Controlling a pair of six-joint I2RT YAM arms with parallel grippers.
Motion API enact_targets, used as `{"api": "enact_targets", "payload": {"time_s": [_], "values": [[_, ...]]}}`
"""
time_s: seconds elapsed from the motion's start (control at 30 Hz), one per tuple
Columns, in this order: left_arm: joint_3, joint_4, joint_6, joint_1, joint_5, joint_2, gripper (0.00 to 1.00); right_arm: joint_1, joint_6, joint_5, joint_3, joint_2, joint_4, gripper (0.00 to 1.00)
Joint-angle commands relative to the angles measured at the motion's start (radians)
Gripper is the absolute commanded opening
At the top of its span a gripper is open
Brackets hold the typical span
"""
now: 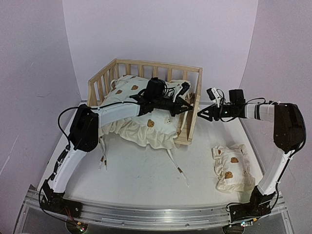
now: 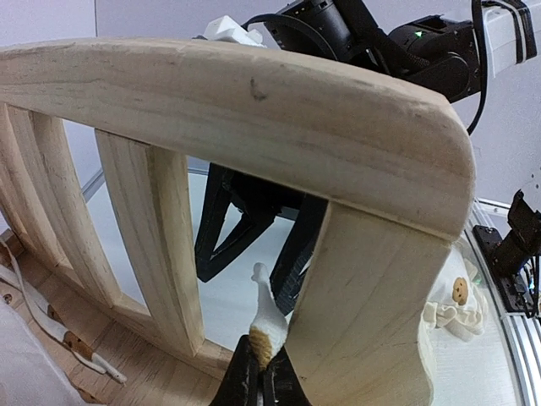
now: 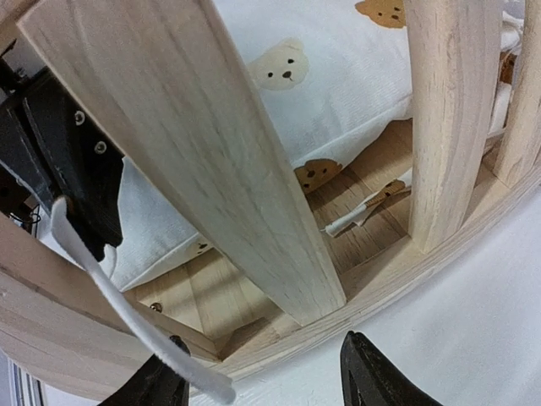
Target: Set up the pet bed
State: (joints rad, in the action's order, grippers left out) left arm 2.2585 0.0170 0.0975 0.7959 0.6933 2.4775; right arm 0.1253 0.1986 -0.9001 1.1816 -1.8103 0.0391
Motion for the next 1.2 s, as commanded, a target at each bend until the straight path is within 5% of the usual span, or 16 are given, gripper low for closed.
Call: {"api": "enact_targets", "payload": {"time_s": [0.0, 0.47, 0.57, 0.67, 0.83, 0.97, 1.17], "values": [[0.075, -0.035, 0.003, -0.011, 0.011, 0.020, 0.00, 0.002, 0.038, -0.015, 0.046, 0.044, -0.001, 0.62], [0.107, -0.037, -0.020, 0.004, 0.068, 0.044, 0.00, 0.023, 0.099, -0.057, 0.124, -0.003, 0.016, 0.58], [0.100, -0.037, -0.022, 0.006, 0.063, 0.039, 0.00, 0.028, 0.081, -0.104, 0.125, -0.003, 0.016, 0.42], [0.057, -0.036, -0.020, 0.006, 0.029, 0.008, 0.02, 0.028, 0.014, -0.082, 0.094, 0.023, 0.012, 0.00], [-0.152, -0.026, -0.023, 0.005, -0.099, -0.152, 0.43, 0.028, -0.257, 0.282, -0.065, 0.167, 0.012, 0.00], [-0.308, -0.044, -0.125, 0.010, -0.134, -0.298, 0.72, 0.035, -0.390, 0.293, -0.177, 0.240, 0.008, 0.00], [-0.328, -0.089, -0.235, 0.132, -0.347, -0.311, 0.87, 0.103, -0.402, 0.328, -0.232, 0.274, 0.015, 0.00]]}}
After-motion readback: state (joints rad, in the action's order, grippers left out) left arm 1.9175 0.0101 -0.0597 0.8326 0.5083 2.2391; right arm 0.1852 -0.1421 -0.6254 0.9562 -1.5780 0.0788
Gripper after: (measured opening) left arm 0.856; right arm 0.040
